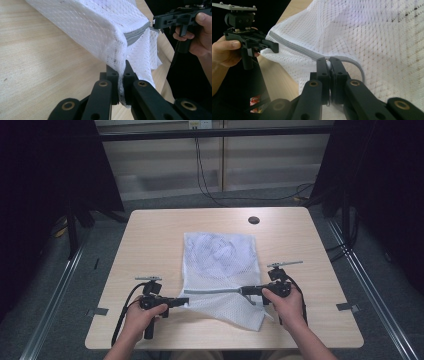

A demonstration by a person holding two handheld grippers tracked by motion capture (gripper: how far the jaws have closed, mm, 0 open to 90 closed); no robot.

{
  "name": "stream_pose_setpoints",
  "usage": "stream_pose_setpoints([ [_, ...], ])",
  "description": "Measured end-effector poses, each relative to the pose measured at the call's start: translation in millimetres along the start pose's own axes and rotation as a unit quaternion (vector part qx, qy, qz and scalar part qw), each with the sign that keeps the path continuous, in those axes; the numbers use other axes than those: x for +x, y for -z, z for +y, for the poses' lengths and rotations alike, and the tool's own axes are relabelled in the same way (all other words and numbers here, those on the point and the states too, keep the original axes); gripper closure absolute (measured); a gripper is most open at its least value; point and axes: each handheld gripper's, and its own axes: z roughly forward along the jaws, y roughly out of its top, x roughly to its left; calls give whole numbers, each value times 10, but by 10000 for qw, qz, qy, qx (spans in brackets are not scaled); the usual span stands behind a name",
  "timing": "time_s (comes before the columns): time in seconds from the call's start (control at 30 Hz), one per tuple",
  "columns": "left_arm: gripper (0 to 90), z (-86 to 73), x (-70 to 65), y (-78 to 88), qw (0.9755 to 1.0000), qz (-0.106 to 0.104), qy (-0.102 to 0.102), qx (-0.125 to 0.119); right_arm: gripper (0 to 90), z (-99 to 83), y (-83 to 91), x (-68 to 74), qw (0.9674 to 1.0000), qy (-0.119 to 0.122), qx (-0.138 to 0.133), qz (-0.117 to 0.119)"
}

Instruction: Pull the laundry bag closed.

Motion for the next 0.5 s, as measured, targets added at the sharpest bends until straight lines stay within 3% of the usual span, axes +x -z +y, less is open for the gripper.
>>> stream_pose_setpoints([
  [0.5,886,4,-4,-8,10000,32,-17,14,869,-10,63,-32,10000,-56,-38,-49],
])
